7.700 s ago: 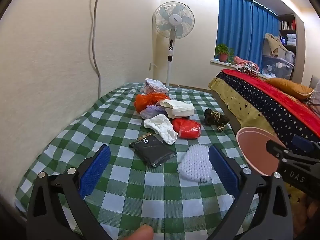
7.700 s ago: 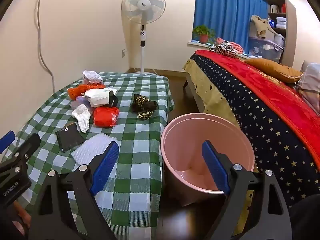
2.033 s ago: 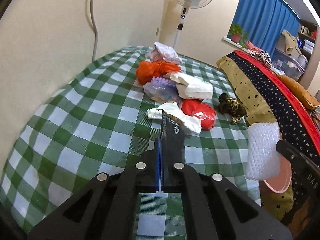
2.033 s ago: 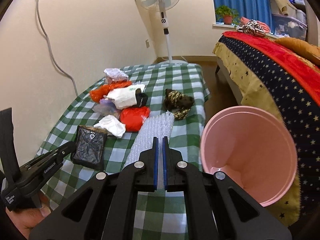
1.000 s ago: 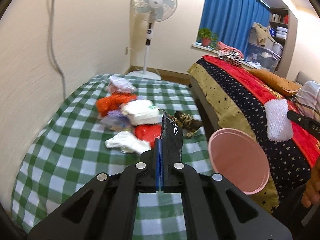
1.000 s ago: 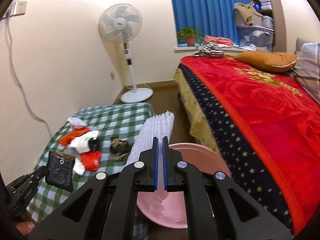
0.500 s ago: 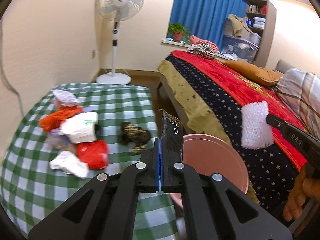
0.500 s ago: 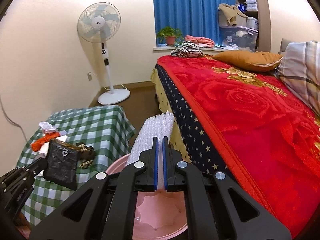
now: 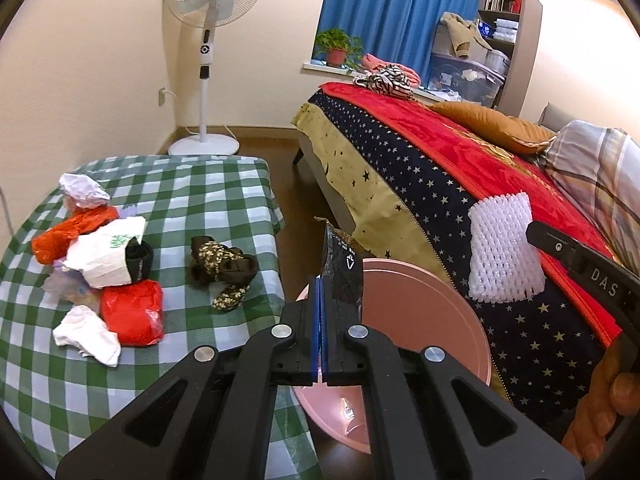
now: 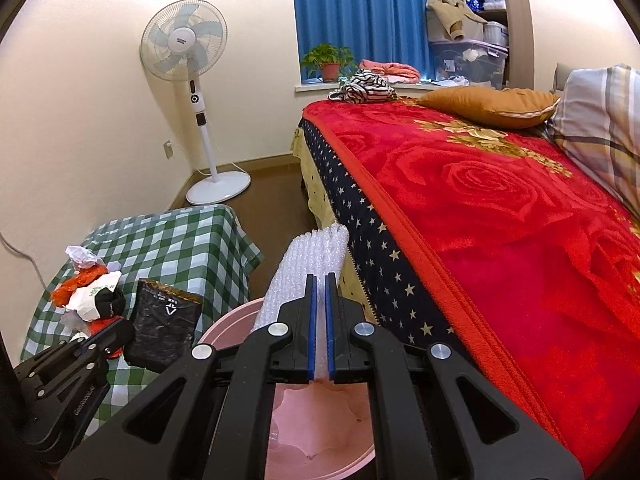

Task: Collect trash
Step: 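Carry the black packet and bubble wrap with both tools over the pink bin, then open both tools to drop the packet and bubble wrap into the bin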

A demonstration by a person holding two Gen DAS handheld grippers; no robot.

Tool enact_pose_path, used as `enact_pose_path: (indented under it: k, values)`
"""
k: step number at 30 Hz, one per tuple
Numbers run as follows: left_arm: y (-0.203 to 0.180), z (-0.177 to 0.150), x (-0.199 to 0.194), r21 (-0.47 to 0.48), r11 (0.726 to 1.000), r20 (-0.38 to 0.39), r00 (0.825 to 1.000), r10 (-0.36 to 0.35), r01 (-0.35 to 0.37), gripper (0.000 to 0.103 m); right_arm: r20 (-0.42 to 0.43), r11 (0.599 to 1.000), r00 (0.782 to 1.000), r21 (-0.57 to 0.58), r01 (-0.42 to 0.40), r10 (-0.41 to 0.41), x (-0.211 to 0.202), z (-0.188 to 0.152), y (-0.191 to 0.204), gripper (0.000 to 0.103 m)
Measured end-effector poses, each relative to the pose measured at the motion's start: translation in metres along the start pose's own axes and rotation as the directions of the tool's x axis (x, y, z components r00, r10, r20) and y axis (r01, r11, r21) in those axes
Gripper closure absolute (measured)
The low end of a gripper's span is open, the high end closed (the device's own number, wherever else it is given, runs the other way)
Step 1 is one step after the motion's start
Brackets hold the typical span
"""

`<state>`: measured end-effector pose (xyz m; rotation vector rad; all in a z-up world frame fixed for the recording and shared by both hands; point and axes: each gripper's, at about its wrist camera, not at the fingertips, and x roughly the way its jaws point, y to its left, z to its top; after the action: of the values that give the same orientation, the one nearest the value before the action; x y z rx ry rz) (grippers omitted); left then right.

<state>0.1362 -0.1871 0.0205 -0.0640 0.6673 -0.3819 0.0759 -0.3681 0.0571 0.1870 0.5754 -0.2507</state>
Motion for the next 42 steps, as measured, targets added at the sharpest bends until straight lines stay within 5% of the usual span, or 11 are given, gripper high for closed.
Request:
enact_pose_path:
  k: [15, 20, 23, 28, 32, 42]
  values:
    - [-0.008, 0.002, 0.007, 0.009, 1.0, -0.012, 1.0, -0.029, 0.029, 0.103, -0.002, 1.0, 1.0, 0.004, 0.006, -0.006, 0.001, 0.0, -0.001, 0.098]
    - [-0.004, 0.0, 0.007, -0.022, 0.996, -0.029, 0.996, -0.088, 0.088, 0.096, -0.012, 0.998, 0.999, 0.028, 0.05, -0.05, 0.006, -0.001, -0.008, 0.077]
    - [0.002, -0.002, 0.004, -0.03, 0.996, -0.041, 0.996, -0.08, 0.079, 0.079, -0.005, 0.997, 0.998, 0.037, 0.063, -0.063, 0.004, -0.002, -0.01, 0.075]
    - [0.014, -0.008, -0.007, -0.049, 0.997, -0.053, 0.996, -0.067, 0.064, 0.078, -0.011, 0.997, 0.998, 0.042, 0.062, -0.061, 0.002, -0.004, -0.009, 0.075]
    - [0.033, -0.013, -0.024, -0.073, 0.997, -0.045, 0.998, -0.034, 0.031, 0.062, -0.009, 0.999, 0.999, 0.024, 0.037, -0.037, -0.002, -0.008, 0.001, 0.075]
    - [0.09, -0.032, -0.067, -0.121, 0.99, 0.01, 0.997, 0.076, -0.074, 0.062, 0.041, 0.999, 0.998, -0.017, -0.04, 0.041, -0.022, -0.014, 0.032, 0.069]
